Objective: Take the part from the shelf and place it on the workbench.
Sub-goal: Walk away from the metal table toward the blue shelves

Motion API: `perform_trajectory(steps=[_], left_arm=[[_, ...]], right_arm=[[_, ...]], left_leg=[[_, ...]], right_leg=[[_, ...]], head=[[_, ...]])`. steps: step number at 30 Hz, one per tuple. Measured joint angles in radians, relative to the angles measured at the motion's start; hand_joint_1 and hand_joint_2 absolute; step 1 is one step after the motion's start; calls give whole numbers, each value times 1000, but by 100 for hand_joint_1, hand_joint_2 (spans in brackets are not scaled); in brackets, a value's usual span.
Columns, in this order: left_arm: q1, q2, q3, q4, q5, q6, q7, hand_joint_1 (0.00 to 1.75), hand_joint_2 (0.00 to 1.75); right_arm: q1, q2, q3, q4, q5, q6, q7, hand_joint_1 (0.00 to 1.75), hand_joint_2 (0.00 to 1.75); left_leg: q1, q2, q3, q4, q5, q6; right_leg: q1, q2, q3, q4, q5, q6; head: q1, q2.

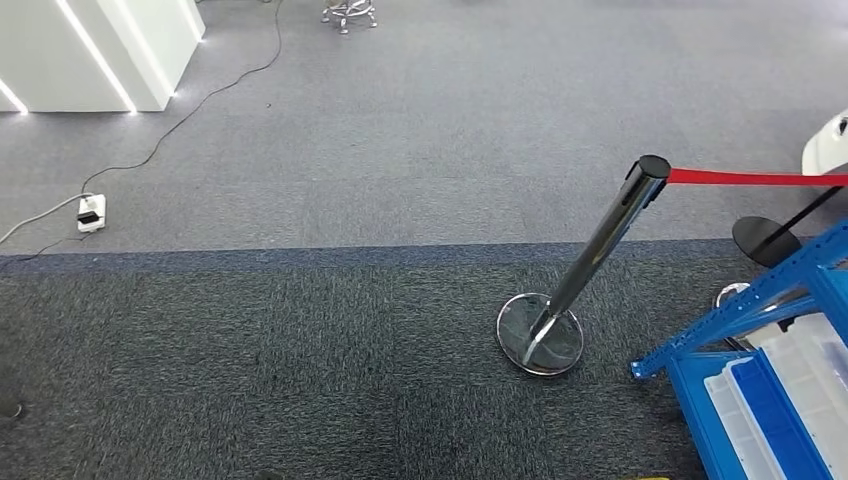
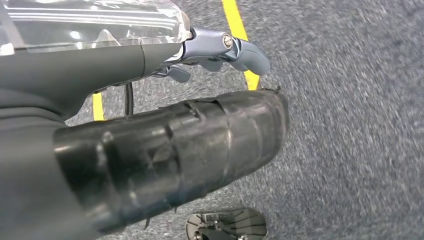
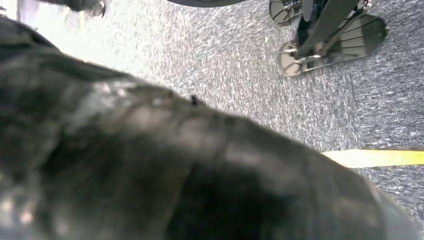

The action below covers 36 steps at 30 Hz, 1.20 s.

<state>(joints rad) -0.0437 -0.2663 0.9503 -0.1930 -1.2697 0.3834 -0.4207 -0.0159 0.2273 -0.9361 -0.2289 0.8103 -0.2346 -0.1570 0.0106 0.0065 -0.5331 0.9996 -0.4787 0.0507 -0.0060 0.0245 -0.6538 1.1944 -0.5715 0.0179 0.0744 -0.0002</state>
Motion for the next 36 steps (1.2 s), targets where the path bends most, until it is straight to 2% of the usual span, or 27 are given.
perform_trajectory(steps=[1,2,3,4,5,7,8,9,11,13,15,16,17,18,19,20,22,24,26,28,29,30,32,33,34,35,36], left_arm=[[1,0,0,0,0,0,0,0,0],[2,0,0,0,0,0,0,0,0],[2,0,0,0,0,0,0,0,0],[1,0,0,0,0,-1,0,0,0],[0,-1,0,0,0,-1,0,0,0],[0,-2,0,0,1,-2,-2,0,0],[-1,-2,0,0,1,-2,-2,0,0],[-2,-2,0,0,2,-3,-3,0,0],[-6,-4,0,0,3,-3,-4,0,0],[-8,-4,0,0,4,-3,-5,0,0],[-7,-4,0,0,5,-3,-5,0,0],[-6,-4,0,0,6,-3,-5,0,0],[-4,-4,0,0,6,-3,-5,0,0],[-4,-4,0,0,6,-3,-5,0,0],[-3,-4,0,0,6,-3,-5,0,0],[-4,-4,0,0,6,-3,-5,0,0],[-3,-3,0,0,6,-3,-5,0,0],[-6,-2,0,0,6,-3,-5,0,0],[-10,-3,0,0,6,-4,-5,0,0],[-10,-4,1,0,6,-4,-5,0,0],[-9,-4,1,0,6,-4,-6,0,0],[-8,-4,1,0,7,-4,-6,0,0],[-5,-4,1,0,11,-4,-6,0,0],[-5,-4,2,0,14,-5,-6,0,0],[-6,-4,3,0,17,-6,-5,0,0],[-6,-4,4,0,19,-7,-5,0,0],[-7,-4,4,0,20,-8,-3,0,0]], right_arm=[[-1,-1,0,0,0,0,0,0,0],[-1,-2,0,0,1,0,0,0,0],[0,-4,0,0,1,0,0,0,0],[1,-6,0,0,1,0,0,0,0],[2,-7,0,0,1,0,0,0,0],[0,-8,0,0,4,0,0,0,0],[-1,-9,0,0,5,0,0,0,0],[-2,-9,0,0,6,0,0,0,0],[0,-10,0,0,7,0,0,0,0],[-1,-12,0,0,9,1,0,0,0],[-4,-12,0,0,11,2,1,0,0],[-5,-13,0,0,11,2,1,0,0],[-5,-13,0,0,12,2,2,0,0],[-5,-13,0,0,12,2,2,0,0],[-5,-13,0,0,12,2,2,0,0],[-5,-13,0,0,12,2,3,0,0],[-6,-13,0,0,14,2,3,0,0],[-6,-13,0,0,15,2,3,0,0],[-3,-13,0,0,15,2,3,0,0],[-2,-14,0,0,15,2,3,0,0],[-3,-14,0,0,15,2,3,0,0],[-5,-14,0,0,16,2,3,0,0],[-7,-14,0,0,18,2,3,0,0],[-7,-14,0,0,20,2,4,0,0],[-6,-14,0,0,21,2,5,0,0],[-5,-15,0,0,23,1,7,0,0],[-5,-15,0,0,23,1,9,0,0]], left_leg=[[-1,14,-1,0,-1,1],[-2,28,-1,0,-2,1],[-2,40,-1,1,-3,0],[-2,51,1,1,-5,-1],[-2,61,3,2,-7,-4],[-6,79,7,6,-14,-14],[-8,87,9,7,-17,-20],[-9,95,11,7,-19,-25],[-7,101,17,9,-24,-37],[-3,63,3,51,-57,-48],[0,15,-52,171,-123,-54],[0,6,-85,241,-152,-56],[0,4,-109,287,-161,-56],[0,2,-117,298,-151,-55],[0,0,-105,266,-120,-52],[0,-10,-79,202,-79,-48],[1,-56,-24,71,-24,-40],[-2,-82,-5,23,-15,-34],[-2,-62,-2,14,-8,-25],[2,-37,2,1,1,-11],[4,-24,3,-3,4,-5],[2,-10,3,-4,4,-2],[0,19,2,-4,2,-1],[0,33,3,-4,0,-1],[0,46,4,-3,-2,-2],[0,56,7,-3,-4,-4],[0,66,11,-2,-7,-8]], right_leg=[[-2,-8,-30,62,-25,3],[-4,-13,-48,101,-33,6],[-6,-16,-46,100,-21,8],[-8,-23,-24,59,7,9],[-9,-38,15,-11,43,8],[-2,-77,78,-135,86,0],[3,-87,92,-164,92,-6],[7,-86,92,-171,89,-11],[5,-66,91,-176,94,-23],[-1,-47,94,-184,100,-36],[-2,-27,93,-185,103,-43],[-1,-14,92,-184,103,-45],[1,-1,92,-182,103,-45],[1,13,92,-180,103,-45],[2,28,92,-178,103,-45],[1,42,92,-175,102,-44],[2,67,90,-169,100,-39],[-1,86,83,-167,101,-27],[-4,96,78,-169,105,-14],[-1,57,65,-142,84,-5],[0,27,46,-101,57,-1],[-1,2,17,-40,24,3],[-6,-13,-43,84,-25,11],[-9,-15,-55,108,-24,15],[-11,-20,-43,87,-2,17],[-13,-29,-11,29,32,17],[-13,-49,29,-50,63,15]], head=[[0,0],[0,0],[0,0],[0,0],[0,0],[0,0],[-1,0],[-1,0],[-1,0],[-1,0],[-1,0],[-2,0],[-2,0],[-2,0],[-2,0],[-2,0],[-1,0],[-1,0],[-1,0],[0,0],[0,0],[1,0],[1,0],[1,0],[1,0],[1,0],[1,0]])
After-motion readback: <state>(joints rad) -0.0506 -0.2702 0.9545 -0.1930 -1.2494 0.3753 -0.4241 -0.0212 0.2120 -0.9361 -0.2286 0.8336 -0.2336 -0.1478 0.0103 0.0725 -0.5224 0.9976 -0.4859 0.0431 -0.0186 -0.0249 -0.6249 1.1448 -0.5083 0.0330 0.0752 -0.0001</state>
